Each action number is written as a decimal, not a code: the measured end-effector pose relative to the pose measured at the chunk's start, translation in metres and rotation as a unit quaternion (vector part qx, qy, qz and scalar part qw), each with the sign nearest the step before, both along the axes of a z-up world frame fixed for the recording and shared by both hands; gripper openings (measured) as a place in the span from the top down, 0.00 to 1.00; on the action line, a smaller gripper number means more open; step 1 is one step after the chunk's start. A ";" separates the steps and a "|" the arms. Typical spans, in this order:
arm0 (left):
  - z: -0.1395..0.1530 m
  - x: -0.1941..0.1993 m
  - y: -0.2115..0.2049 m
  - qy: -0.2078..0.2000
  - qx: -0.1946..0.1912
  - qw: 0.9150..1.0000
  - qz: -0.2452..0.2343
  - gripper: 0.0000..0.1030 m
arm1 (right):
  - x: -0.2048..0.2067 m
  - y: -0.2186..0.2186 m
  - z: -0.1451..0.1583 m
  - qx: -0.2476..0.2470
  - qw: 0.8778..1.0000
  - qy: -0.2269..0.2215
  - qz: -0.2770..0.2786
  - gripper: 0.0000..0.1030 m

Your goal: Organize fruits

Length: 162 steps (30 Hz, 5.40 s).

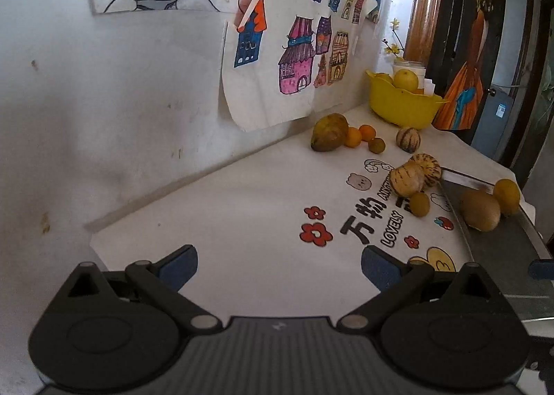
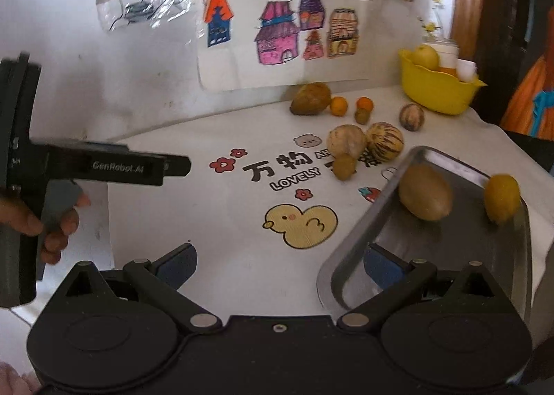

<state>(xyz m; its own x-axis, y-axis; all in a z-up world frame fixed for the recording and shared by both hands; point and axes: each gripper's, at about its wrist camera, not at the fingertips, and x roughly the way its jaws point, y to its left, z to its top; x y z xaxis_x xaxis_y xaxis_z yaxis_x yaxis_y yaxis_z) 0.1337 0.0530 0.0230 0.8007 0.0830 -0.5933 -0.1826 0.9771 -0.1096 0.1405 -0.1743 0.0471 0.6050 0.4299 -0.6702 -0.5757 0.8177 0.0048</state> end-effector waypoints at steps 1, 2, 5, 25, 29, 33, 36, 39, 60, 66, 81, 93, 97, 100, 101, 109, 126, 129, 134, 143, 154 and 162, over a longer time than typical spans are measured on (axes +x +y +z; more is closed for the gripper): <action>0.000 0.003 0.000 0.001 0.002 1.000 0.000 0.00 | 0.003 0.002 -0.001 -0.004 1.000 0.001 0.006 0.01; 0.000 0.006 0.001 0.003 0.004 1.000 0.001 0.00 | 0.007 0.005 -0.001 -0.008 1.000 0.001 0.011 0.01; -0.001 0.012 0.001 0.005 0.008 1.000 0.004 0.00 | 0.015 0.010 -0.003 -0.016 1.000 0.004 0.025 0.01; -0.010 0.055 0.001 0.021 0.017 1.000 -0.002 0.00 | 0.063 0.027 -0.007 -0.088 0.990 0.005 0.112 0.01; -0.010 0.067 0.003 0.020 0.023 1.000 -0.005 0.00 | 0.077 0.032 -0.005 -0.097 0.988 0.001 0.124 0.01; -0.009 0.079 0.006 0.018 0.029 0.999 -0.009 0.00 | 0.089 0.038 -0.006 -0.114 0.984 -0.006 0.137 0.01; -0.008 0.088 0.008 0.017 0.034 0.999 -0.010 0.00 | 0.094 0.043 -0.008 -0.127 0.981 -0.009 0.148 0.01; -0.008 0.094 0.010 0.016 0.034 0.999 -0.011 0.00 | 0.100 0.047 -0.009 -0.134 0.979 -0.011 0.154 0.01; -0.013 0.122 0.000 0.018 0.037 0.998 -0.049 0.00 | 0.140 0.031 0.001 -0.231 0.950 -0.056 0.203 0.01; -0.008 0.127 -0.011 0.004 0.026 0.996 -0.084 0.00 | 0.172 0.026 0.007 -0.284 0.927 -0.107 0.221 0.01; -0.012 0.144 -0.024 -0.003 -0.045 0.986 -0.159 0.00 | 0.206 0.016 -0.016 -0.362 0.859 -0.157 0.326 0.13; -0.018 0.161 -0.043 -0.025 -0.050 0.968 -0.246 0.03 | 0.227 0.019 -0.021 -0.361 0.838 -0.133 0.387 0.18; -0.020 0.168 -0.045 -0.022 -0.053 0.964 -0.259 0.07 | 0.232 0.022 -0.023 -0.358 0.834 -0.126 0.401 0.21; -0.021 0.174 -0.042 -0.018 -0.072 0.962 -0.262 0.10 | 0.234 0.024 -0.025 -0.361 0.828 -0.122 0.411 0.23; -0.022 0.176 -0.042 -0.017 -0.078 0.961 -0.265 0.11 | 0.234 0.024 -0.025 -0.360 0.827 -0.121 0.415 0.25; -0.028 0.189 -0.047 -0.001 -0.100 0.955 -0.279 0.27 | 0.241 0.030 -0.028 -0.362 0.820 -0.101 0.432 0.32; -0.036 0.196 -0.049 0.014 -0.134 0.950 -0.282 0.51 | 0.240 0.030 -0.031 -0.365 0.812 -0.085 0.448 0.49; -0.036 0.196 -0.048 0.014 -0.138 0.950 -0.279 0.52 | 0.241 0.030 -0.031 -0.365 0.813 -0.085 0.445 0.49; -0.038 0.196 -0.043 0.018 -0.163 0.950 -0.266 0.53 | 0.238 0.030 -0.033 -0.363 0.817 -0.092 0.439 0.49; -0.036 0.186 -0.036 0.012 -0.161 0.960 -0.230 0.53 | 0.234 0.022 -0.033 -0.327 0.853 -0.101 0.395 0.49; -0.028 0.170 -0.039 0.012 -0.137 0.971 -0.195 0.53 | 0.230 0.008 -0.033 -0.250 0.908 -0.077 0.328 0.50; -0.027 0.166 -0.039 0.012 -0.135 0.972 -0.190 0.53 | 0.248 -0.001 -0.033 -0.190 0.937 -0.025 0.293 0.46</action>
